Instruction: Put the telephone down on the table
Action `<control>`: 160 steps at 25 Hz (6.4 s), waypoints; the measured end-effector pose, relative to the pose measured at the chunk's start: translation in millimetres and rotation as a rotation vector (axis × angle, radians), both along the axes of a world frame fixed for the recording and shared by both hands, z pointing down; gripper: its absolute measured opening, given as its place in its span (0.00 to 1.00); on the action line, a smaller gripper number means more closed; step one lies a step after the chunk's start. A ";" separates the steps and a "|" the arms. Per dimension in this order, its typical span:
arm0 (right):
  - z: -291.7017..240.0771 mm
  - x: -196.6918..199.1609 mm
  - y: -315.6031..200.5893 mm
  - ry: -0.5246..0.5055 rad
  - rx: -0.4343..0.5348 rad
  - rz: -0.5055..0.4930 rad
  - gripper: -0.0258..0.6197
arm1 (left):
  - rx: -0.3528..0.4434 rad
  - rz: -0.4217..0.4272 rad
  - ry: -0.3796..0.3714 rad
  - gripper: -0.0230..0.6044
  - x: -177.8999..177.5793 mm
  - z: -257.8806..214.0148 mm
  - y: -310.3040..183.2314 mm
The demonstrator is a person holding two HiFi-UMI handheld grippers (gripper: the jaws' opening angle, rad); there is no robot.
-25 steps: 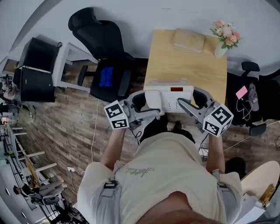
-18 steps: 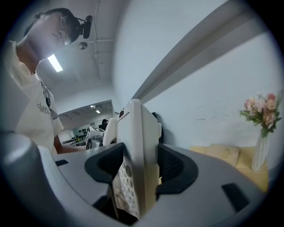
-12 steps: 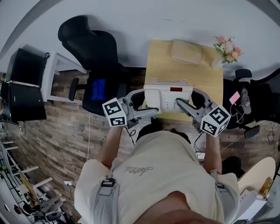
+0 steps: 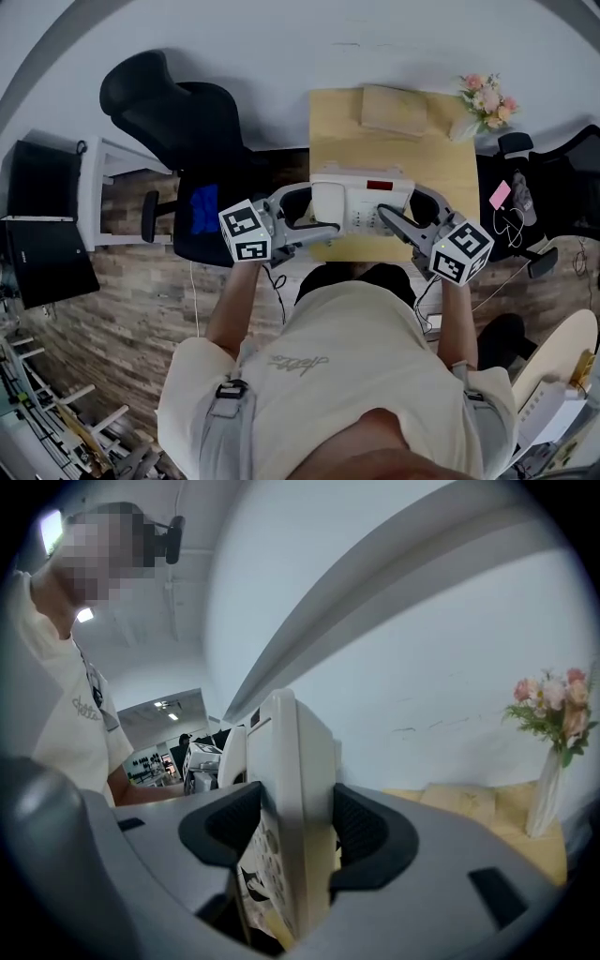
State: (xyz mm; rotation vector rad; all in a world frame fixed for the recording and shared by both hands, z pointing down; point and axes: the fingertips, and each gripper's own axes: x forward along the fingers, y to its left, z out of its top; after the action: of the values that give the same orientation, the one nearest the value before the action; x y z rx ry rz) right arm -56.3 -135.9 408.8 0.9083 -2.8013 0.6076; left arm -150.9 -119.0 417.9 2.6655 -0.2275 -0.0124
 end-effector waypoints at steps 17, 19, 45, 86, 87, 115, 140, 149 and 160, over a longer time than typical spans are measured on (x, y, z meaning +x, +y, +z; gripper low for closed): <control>73.2 42.9 -20.8 0.023 -0.152 -0.067 0.40 | -0.175 -0.014 -0.025 0.62 44.0 75.5 -12.7; 85.8 49.2 -25.2 0.017 -0.174 -0.081 0.40 | -0.191 -0.029 -0.035 0.62 50.5 85.8 -16.1; 225.2 92.5 -82.8 -0.014 -0.472 -0.089 0.40 | -0.442 -0.026 -0.088 0.62 94.4 210.1 -77.3; 350.8 89.4 -122.2 -0.057 -0.837 -0.081 0.40 | -0.930 -0.014 -0.132 0.62 93.9 324.0 -119.8; 350.9 89.0 -122.0 -0.058 -0.837 -0.082 0.40 | -0.932 -0.013 -0.131 0.62 93.7 324.0 -119.5; 264.5 124.0 -55.2 0.095 -0.588 0.134 0.20 | -0.446 -0.201 -0.217 0.58 51.8 228.4 -86.4; -49.7 72.4 -84.7 0.122 0.248 0.172 0.04 | 0.340 -0.422 -0.305 0.06 43.9 -65.0 -113.6; -114.7 71.6 -89.5 0.118 0.388 0.194 0.04 | 0.459 -0.459 -0.246 0.06 47.5 -125.6 -114.1; -172.0 79.9 -98.0 0.049 0.518 0.279 0.04 | 0.490 -0.694 -0.149 0.06 10.2 -174.6 -132.7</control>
State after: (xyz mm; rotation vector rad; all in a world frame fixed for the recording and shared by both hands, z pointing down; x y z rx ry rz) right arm 23.6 -233.8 236.8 1.3922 -2.8529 -0.1346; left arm -140.7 -251.6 243.3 2.9046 -1.3332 -0.1015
